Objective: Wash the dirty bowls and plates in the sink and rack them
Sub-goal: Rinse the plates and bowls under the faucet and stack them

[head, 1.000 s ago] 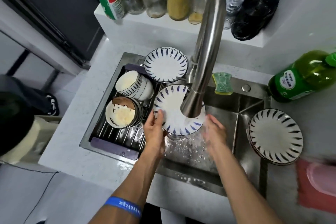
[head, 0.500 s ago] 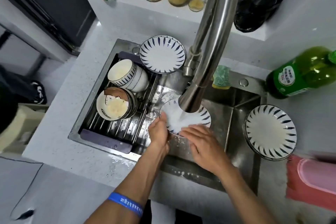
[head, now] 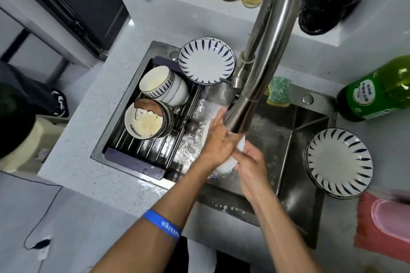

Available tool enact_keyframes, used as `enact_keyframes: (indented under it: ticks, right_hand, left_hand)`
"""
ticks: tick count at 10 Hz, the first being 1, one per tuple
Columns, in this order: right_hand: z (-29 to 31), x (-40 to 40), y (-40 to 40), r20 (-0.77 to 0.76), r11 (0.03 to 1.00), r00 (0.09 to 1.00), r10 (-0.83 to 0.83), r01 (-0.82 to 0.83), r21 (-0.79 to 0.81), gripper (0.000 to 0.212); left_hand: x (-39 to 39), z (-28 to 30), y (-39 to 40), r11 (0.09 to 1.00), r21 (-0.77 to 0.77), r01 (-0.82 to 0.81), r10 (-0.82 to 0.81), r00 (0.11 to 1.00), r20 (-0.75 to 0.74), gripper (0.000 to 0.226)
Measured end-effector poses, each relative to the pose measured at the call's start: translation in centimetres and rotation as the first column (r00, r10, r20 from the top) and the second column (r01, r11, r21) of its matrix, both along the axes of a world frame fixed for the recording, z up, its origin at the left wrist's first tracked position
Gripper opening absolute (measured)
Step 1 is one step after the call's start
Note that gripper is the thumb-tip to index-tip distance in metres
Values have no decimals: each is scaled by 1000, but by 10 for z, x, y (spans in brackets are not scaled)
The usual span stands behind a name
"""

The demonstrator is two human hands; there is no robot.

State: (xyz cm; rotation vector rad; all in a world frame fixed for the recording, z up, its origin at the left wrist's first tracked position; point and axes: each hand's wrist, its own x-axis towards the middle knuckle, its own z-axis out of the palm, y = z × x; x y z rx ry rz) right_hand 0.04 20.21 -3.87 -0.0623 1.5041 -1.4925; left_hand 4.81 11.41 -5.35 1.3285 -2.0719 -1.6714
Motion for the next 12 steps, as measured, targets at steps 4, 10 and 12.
enact_keyframes:
  ticks: [4, 10, 12]
  right_hand:
    - [7, -17, 16, 245, 984, 962, -123, 150, -96, 29]
    - [-5, -24, 17, 497, 923, 819, -286, 374, -85, 33]
    - [-17, -35, -11, 283, 955, 956, -80, -8, 296, 31]
  left_hand:
    - [-18, 11, -10, 991, -53, -122, 125, 990, 63, 67]
    - [32, 8, -59, 602, 731, -322, 463, 887, 9, 66]
    - [61, 23, -39, 808, 572, -145, 239, 967, -92, 46]
